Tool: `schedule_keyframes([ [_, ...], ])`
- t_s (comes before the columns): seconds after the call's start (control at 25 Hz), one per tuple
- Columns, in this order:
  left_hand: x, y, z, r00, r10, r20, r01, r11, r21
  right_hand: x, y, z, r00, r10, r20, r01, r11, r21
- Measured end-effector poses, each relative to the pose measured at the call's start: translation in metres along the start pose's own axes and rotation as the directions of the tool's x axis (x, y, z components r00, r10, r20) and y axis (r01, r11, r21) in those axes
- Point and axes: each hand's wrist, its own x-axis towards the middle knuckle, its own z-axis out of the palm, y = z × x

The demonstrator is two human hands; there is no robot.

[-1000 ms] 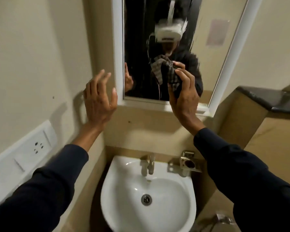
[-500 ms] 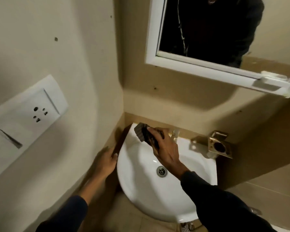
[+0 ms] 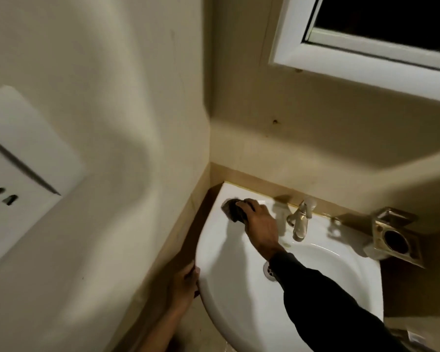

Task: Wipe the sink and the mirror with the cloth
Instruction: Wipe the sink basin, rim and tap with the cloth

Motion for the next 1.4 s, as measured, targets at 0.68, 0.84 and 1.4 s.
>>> schedule_keyframes([
  [0.68,0.010,-0.007,0.005,0.994,-0.021,-0.110,0.011,0.996,-0.084,0.025,0.041,0.023,0.969,-0.248,0.026,0.248,0.969,-0.021],
  [0.84,0.007,0.000,0.006,0.994,-0.010,-0.110,-0.001,0.995,-0.100,0.055,0.035,0.026,0.993,0.063,-0.101,-0.068,0.997,-0.048],
  [1.4,-0.009,0.015,-0.001,0.996,-0.051,-0.071,0.043,0.993,-0.111,0.070,-0.019,0.021,0.900,-0.385,0.205,0.372,0.923,0.101],
])
